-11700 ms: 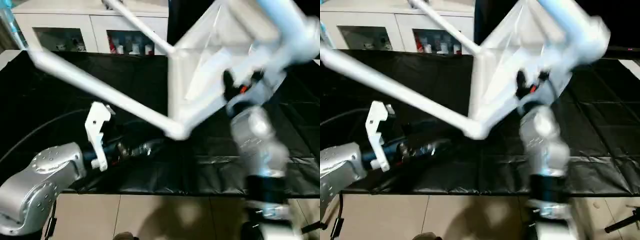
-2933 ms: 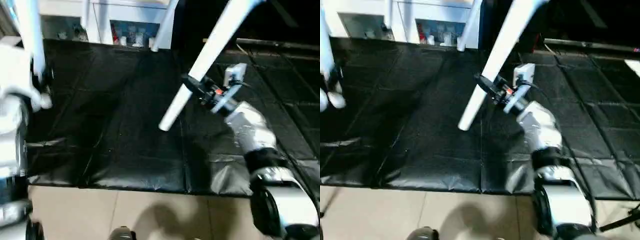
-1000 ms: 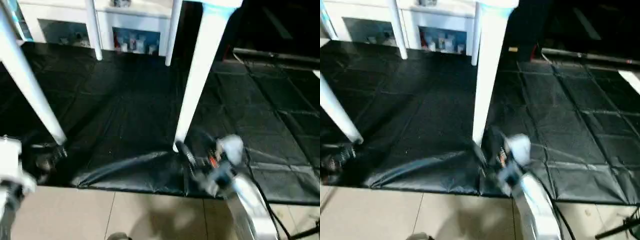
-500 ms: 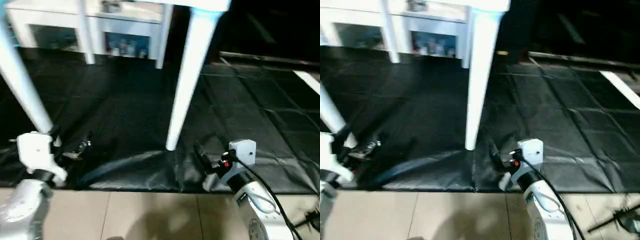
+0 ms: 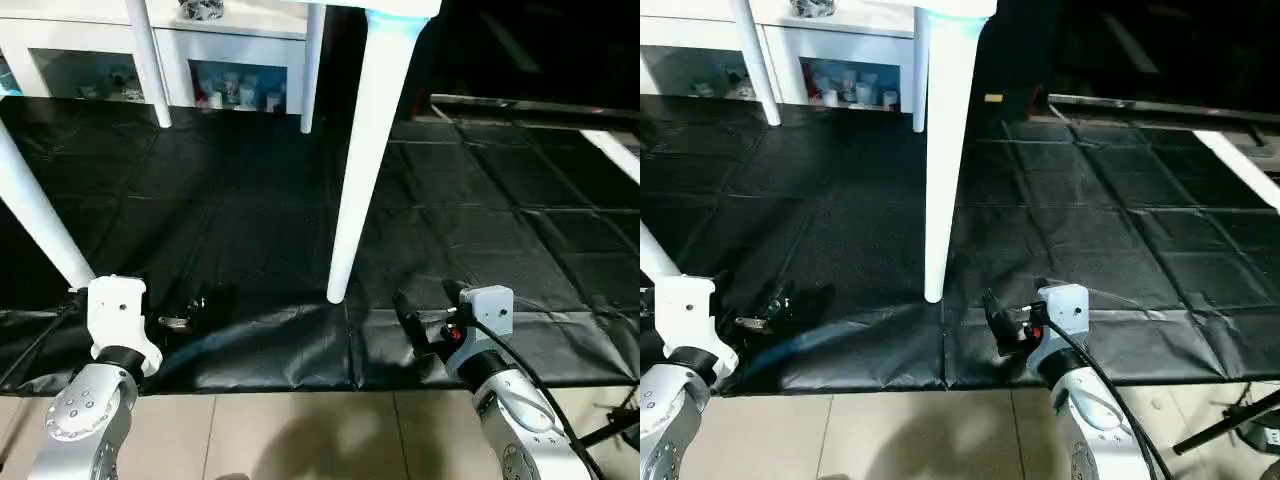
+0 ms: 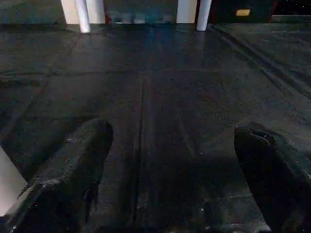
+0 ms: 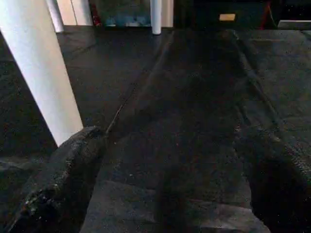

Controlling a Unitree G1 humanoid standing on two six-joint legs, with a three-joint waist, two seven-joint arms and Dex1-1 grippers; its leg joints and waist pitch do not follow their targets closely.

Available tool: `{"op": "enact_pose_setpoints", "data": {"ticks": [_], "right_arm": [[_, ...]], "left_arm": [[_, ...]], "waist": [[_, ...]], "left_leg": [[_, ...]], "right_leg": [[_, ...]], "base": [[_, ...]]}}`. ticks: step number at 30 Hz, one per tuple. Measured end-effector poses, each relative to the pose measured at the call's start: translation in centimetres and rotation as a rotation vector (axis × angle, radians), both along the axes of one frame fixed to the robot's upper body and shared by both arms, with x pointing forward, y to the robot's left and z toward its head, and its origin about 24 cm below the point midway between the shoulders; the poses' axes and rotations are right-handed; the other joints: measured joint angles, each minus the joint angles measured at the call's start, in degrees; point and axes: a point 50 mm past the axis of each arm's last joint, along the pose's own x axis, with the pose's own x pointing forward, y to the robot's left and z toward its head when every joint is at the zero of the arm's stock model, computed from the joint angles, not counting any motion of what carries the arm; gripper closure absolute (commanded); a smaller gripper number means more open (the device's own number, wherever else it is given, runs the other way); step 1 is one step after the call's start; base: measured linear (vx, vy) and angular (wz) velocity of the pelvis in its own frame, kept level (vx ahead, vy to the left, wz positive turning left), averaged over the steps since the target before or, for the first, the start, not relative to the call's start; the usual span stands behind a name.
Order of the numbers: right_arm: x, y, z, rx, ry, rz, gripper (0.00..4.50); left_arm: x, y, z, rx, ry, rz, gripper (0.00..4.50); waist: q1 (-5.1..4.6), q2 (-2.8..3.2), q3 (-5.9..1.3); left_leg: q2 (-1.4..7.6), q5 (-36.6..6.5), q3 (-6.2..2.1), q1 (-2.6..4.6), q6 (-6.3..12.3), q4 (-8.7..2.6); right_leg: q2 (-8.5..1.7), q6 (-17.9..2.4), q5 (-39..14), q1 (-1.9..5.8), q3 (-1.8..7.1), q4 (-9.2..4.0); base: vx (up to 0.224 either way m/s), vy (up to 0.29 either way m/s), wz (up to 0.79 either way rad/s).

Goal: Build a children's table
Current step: Flip table

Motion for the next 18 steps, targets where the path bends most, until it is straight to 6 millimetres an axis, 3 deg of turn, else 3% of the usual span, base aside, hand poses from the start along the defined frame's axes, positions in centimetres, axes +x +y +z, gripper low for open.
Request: {"op": "enact_pose_setpoints", "data": {"ticks": [18], "right_arm": [[0.00,-0.01,0.00,-0.003,0.000,0.002,0.00]], "left_arm": [[0.00,-0.01,0.00,0.000,0.000,0.000,0.03]], "waist": [[-0.02,0.08,-0.08]], "left_leg": [[0.02,-0.2,0.08,-0.01,-0.30,-0.29]], "right_leg": [[0.04,0.0,0.1,-0.23,0.02,0.10]], "base": [[0.000,0.000,0.00]]}}
